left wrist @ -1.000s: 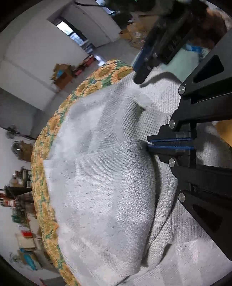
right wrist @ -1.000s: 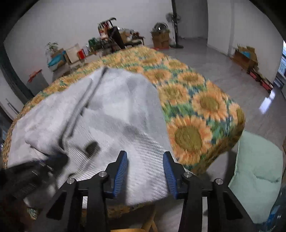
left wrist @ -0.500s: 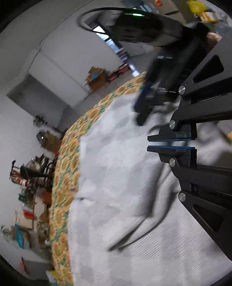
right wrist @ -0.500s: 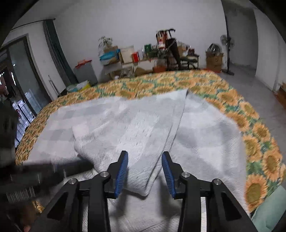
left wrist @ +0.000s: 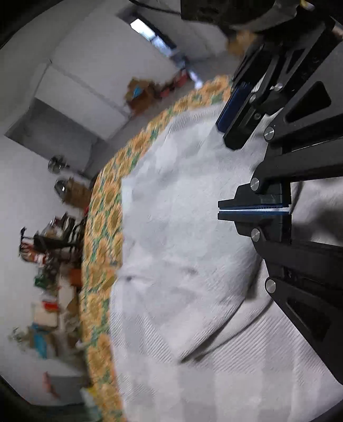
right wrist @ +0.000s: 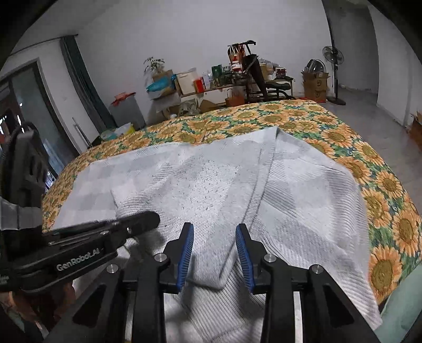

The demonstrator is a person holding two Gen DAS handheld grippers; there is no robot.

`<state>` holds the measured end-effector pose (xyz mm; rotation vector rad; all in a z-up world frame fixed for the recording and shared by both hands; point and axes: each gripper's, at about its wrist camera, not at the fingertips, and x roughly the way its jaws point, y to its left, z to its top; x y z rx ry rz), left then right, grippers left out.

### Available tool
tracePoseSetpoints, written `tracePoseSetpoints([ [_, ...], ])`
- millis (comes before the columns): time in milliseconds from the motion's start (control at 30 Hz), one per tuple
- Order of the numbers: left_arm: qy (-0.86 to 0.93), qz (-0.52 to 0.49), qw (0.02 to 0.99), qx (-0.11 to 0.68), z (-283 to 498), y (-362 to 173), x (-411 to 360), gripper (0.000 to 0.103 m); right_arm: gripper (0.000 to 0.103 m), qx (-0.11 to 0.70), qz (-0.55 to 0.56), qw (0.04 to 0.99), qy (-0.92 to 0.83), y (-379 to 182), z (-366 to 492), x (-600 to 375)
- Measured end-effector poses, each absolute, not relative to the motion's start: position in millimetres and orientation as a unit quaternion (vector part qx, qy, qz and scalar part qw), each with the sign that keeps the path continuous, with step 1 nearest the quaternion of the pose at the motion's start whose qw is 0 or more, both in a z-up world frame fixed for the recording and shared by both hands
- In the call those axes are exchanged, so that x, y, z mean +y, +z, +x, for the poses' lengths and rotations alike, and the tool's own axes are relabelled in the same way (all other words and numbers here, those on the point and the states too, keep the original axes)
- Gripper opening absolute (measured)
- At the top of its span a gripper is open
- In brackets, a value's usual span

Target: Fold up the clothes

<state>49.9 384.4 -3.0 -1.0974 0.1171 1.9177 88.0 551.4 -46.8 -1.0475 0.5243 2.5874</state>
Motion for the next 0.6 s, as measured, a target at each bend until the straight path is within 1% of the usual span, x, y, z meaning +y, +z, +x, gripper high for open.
tracePoseSetpoints([
  [33, 0.773, -0.454, 0.441, 0.049, 46, -11, 385, 0.003, 0.037, 0.184, -0.371, 0.148, 0.898, -51, 86, 551],
  [100, 0.760, -0.480, 0.438, 0.024, 39, -33, 376, 0.003, 0.037, 0.182, -0.382, 0.149, 0.894, -61, 84, 548],
  [133, 0.760, -0.474, 0.445, 0.003, 38, -36, 371, 0.003, 0.037, 0.178, -0.387, 0.152, 0.892, -67, 85, 546],
  [267, 0.774, -0.460, 0.435, 0.030, 49, -31, 379, 0.003, 0.037, 0.177, -0.398, 0.163, 0.885, -77, 89, 542],
  [367, 0.770, -0.460, 0.442, 0.017, 49, -27, 369, 0.003, 0.037, 0.193, -0.404, 0.167, 0.878, -75, 95, 546],
  [500, 0.748, -0.479, 0.457, -0.039, 42, -30, 341, 0.003, 0.038, 0.229, -0.399, 0.177, 0.870, -70, 119, 556],
  [600, 0.745, -0.494, 0.444, -0.054, 36, -33, 326, 0.003, 0.042, 0.254, -0.389, 0.216, 0.859, -63, 137, 568],
])
